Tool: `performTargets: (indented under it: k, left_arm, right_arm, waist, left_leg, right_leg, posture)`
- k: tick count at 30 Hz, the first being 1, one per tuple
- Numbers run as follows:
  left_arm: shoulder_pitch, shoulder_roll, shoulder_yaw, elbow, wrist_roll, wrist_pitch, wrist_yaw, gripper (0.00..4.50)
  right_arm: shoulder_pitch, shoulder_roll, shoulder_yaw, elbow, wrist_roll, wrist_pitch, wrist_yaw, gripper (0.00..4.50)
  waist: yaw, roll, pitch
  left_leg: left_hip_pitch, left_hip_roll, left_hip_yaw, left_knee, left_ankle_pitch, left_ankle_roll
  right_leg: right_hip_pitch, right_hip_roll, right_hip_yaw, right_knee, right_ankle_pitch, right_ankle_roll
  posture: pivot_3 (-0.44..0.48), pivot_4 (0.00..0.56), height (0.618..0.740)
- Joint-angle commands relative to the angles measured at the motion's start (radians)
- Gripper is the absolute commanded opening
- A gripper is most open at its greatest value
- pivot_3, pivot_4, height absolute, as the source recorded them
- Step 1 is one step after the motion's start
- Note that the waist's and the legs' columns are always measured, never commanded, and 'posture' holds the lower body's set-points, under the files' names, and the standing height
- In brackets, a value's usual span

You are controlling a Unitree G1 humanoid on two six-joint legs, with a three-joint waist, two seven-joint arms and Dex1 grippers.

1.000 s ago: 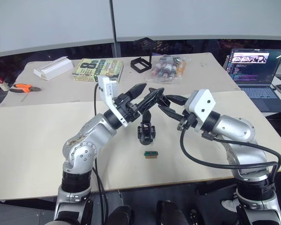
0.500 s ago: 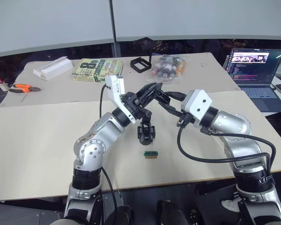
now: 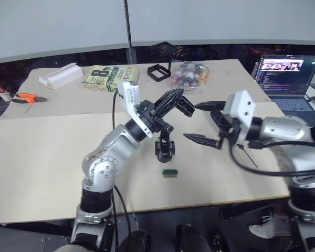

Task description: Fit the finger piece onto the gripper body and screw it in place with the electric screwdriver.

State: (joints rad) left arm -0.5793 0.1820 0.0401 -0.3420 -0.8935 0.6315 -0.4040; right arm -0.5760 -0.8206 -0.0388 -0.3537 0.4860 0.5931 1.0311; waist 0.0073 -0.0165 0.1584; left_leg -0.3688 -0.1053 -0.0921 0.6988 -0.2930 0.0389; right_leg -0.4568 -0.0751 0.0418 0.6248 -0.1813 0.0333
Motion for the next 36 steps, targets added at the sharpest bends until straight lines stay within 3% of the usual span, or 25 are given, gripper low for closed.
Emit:
performTargets:
  k: [1, 4, 7, 18, 29, 36]
  left_arm:
    - [0.014, 0.173, -0.018, -0.033, -0.042, 0.068, -0.250, 0.00]
    - [0.023, 0.300, -0.035, -0.022, -0.104, 0.158, -0.399, 0.00]
    - [0.001, 0.353, -0.044, -0.014, -0.172, 0.251, -0.462, 0.00]
    - [-0.091, 0.343, -0.101, 0.030, -0.179, 0.392, -0.467, 0.00]
    - [-0.084, 0.307, -0.130, 0.019, -0.141, 0.393, -0.444, 0.00]
    - [-0.078, 0.298, -0.121, 0.015, -0.139, 0.399, -0.437, 0.00]
  right_arm:
    - [-0.074, -0.078, -0.026, 0.001, 0.176, 0.199, 0.110, 4.47]
    - [-0.135, -0.137, 0.055, 0.035, 0.197, 0.302, 0.177, 4.47]
    - [-0.180, -0.155, 0.149, 0.057, 0.164, 0.327, 0.226, 4.47]
    - [-0.304, -0.047, 0.275, 0.020, 0.261, 0.560, 0.210, 4.47]
    - [-0.321, -0.010, 0.284, -0.004, 0.301, 0.625, 0.185, 4.47]
    - [-0.306, -0.009, 0.286, -0.015, 0.307, 0.624, 0.178, 2.22]
  waist:
    - [-0.009, 0.000, 0.000]
    - [-0.016, 0.000, 0.000]
    - [-0.015, 0.000, 0.000]
    - [-0.001, -0.001, 0.001]
    - [0.002, -0.001, 0.001]
    - [0.003, -0.001, 0.001]
  left_leg:
    - [0.000, 0.000, 0.000, -0.001, 0.000, 0.000]
    - [0.001, 0.000, 0.001, -0.003, 0.000, 0.001]
    - [0.000, 0.000, 0.000, -0.002, -0.001, 0.001]
    - [-0.001, 0.000, 0.000, -0.001, -0.001, 0.001]
    - [-0.001, 0.000, 0.000, 0.000, -0.001, 0.001]
    - [-0.001, 0.000, 0.000, -0.001, -0.001, 0.001]
  right_leg:
    - [0.000, 0.000, 0.000, 0.000, 0.000, 0.000]
    - [0.000, 0.000, 0.000, 0.000, 0.000, 0.000]
    - [0.000, 0.000, -0.001, -0.001, 0.000, 0.000]
    - [-0.001, -0.002, -0.001, -0.001, 0.000, 0.000]
    - [-0.002, -0.002, -0.001, -0.001, 0.000, 0.000]
    - [-0.002, -0.002, -0.001, -0.001, 0.000, 0.000]
  posture:
    - [0.000, 0.150, 0.740]
    - [0.000, 0.150, 0.740]
    - [0.000, 0.150, 0.740]
    - [0.000, 0.150, 0.740]
    - [0.000, 0.150, 0.740]
    - [0.000, 0.150, 0.740]
